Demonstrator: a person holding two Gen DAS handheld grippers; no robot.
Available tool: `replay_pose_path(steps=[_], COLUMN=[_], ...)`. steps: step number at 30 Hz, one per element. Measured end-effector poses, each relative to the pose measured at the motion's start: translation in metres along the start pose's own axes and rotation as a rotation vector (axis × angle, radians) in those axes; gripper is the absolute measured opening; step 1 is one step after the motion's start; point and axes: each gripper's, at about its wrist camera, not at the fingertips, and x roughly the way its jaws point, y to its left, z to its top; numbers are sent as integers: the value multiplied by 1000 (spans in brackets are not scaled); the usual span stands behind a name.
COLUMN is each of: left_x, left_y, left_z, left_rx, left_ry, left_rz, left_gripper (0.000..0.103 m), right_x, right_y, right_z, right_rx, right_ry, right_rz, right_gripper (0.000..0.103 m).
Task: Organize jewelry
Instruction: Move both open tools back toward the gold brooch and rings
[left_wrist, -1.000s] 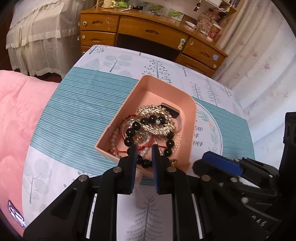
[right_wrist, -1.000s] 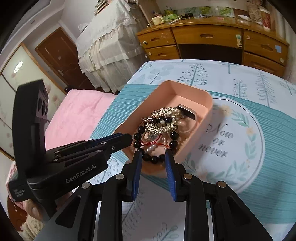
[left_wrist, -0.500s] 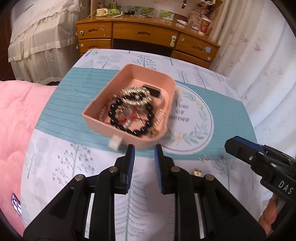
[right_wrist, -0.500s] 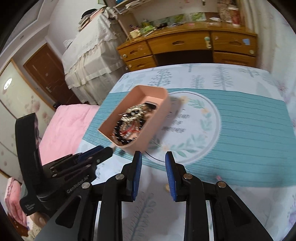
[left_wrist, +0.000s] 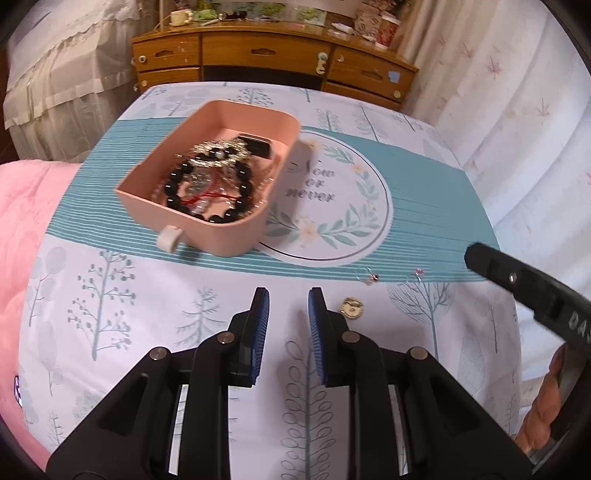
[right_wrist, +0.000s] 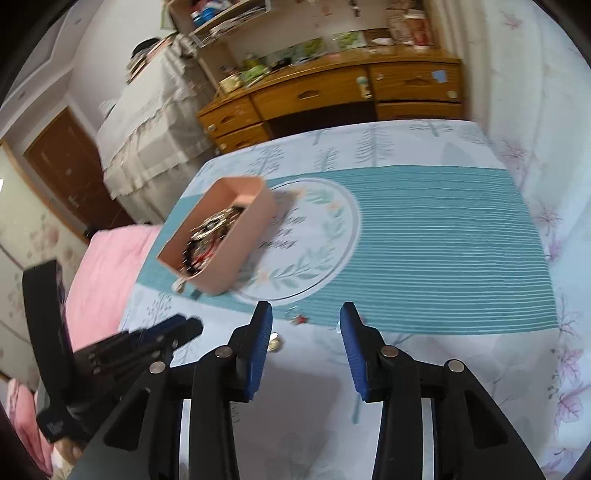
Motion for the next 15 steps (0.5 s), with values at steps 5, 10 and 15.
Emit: replay_pose_path(steps=[5, 10, 15], left_x=[19, 40, 51], left_y=[-13, -25, -38], left_z=[-2, -9, -12], left_rx=[31, 66, 105], left_ry=[42, 90, 111], left_rz=[-23, -53, -81], left_gripper=[19, 19, 19], right_x=[11, 24, 40], right_y=[-27, -44, -48], right_z=[2, 1, -1], right_rx=[70, 87, 72], right_ry=[18, 28, 46], right_rz=[-1, -25, -50], right_gripper=[39, 39, 39])
